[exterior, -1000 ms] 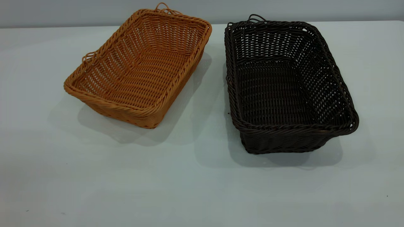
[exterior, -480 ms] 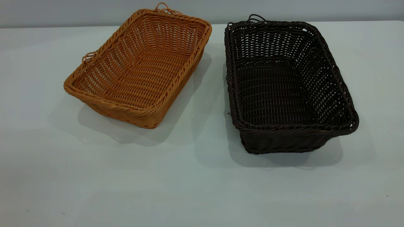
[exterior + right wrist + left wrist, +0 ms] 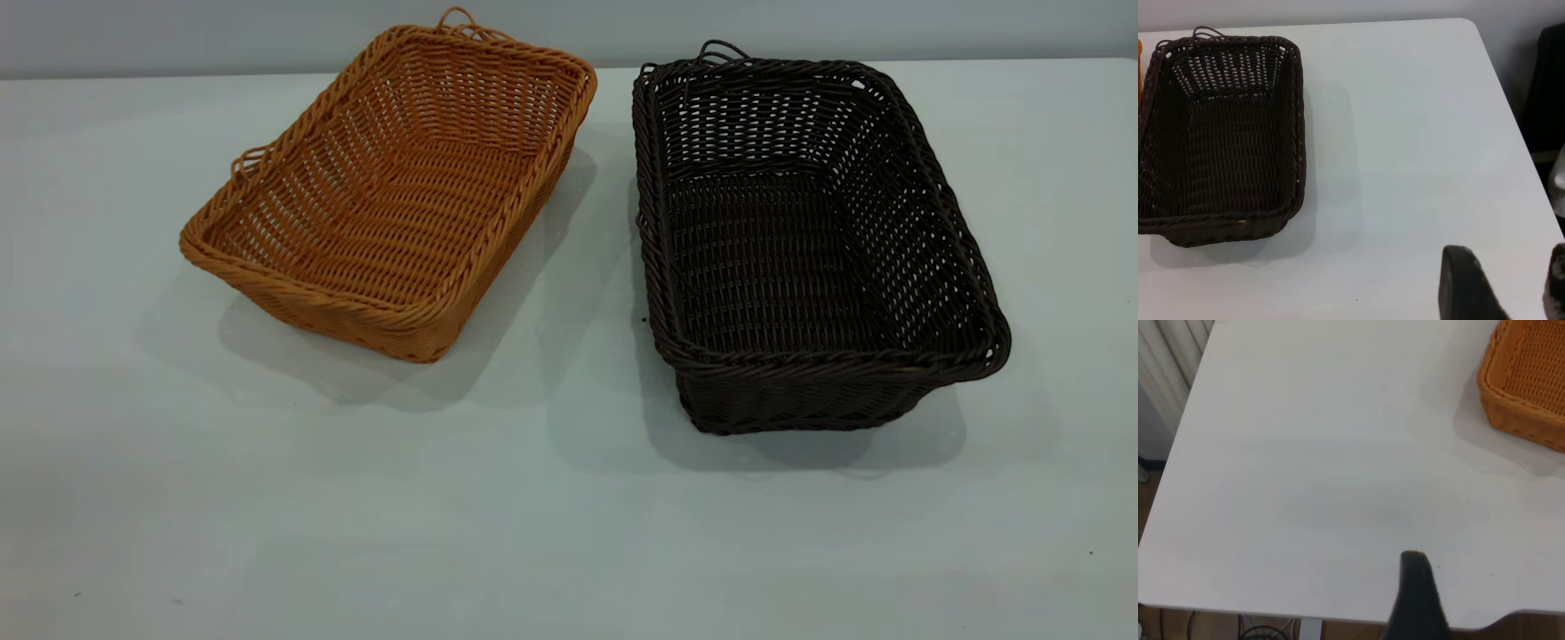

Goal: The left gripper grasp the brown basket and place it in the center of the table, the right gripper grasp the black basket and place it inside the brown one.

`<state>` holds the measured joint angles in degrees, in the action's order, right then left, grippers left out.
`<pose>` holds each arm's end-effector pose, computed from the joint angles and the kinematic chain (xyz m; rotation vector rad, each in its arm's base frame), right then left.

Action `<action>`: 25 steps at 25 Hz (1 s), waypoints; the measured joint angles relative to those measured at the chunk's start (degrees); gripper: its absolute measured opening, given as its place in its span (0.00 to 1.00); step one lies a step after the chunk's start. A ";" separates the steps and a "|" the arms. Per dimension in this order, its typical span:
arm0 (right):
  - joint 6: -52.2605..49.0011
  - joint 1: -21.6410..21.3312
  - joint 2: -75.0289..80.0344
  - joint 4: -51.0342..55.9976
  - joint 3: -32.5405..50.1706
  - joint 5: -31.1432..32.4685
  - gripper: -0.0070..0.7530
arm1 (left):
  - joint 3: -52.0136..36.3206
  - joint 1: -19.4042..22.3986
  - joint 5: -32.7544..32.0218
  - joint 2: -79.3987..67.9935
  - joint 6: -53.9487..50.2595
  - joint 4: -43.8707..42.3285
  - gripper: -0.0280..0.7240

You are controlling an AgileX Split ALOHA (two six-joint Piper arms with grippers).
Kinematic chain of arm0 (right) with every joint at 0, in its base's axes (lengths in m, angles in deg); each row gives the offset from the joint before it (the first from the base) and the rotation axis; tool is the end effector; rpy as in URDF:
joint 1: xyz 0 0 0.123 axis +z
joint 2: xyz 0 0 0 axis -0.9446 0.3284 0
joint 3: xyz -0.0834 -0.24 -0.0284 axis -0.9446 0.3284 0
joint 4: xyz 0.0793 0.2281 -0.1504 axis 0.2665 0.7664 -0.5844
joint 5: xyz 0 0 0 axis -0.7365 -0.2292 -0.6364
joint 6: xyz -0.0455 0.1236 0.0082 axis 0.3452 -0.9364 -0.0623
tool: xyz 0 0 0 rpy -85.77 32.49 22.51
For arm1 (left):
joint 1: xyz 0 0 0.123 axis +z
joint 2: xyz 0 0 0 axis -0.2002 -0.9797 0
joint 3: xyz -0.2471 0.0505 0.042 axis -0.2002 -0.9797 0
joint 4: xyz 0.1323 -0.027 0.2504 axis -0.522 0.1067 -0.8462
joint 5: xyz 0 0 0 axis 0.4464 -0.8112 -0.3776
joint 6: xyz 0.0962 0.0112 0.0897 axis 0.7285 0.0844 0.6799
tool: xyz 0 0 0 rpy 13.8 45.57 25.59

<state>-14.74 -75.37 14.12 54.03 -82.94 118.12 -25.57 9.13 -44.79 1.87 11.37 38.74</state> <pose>0.0871 -0.0020 0.2600 0.0237 2.1141 -0.0291 0.0858 0.0096 0.2673 -0.0824 2.0790 0.0399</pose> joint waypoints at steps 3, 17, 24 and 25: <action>0.00 0.00 0.00 0.00 0.00 0.00 0.32 | 0.00 0.00 0.00 0.00 0.00 0.00 0.69; 0.00 0.00 0.00 0.49 0.00 0.00 0.32 | 5.09 0.00 9.81 -11.77 -0.49 0.19 0.69; 0.00 0.00 0.00 0.45 0.00 -0.04 0.49 | 11.21 0.00 24.45 -35.08 -0.11 0.46 0.69; 0.00 0.00 0.00 0.45 0.00 -0.04 0.54 | 12.34 0.00 25.92 -38.79 0.16 0.46 0.69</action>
<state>-14.74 -75.37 14.12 54.47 -82.94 118.08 -13.23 9.13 -18.87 -36.92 11.53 39.20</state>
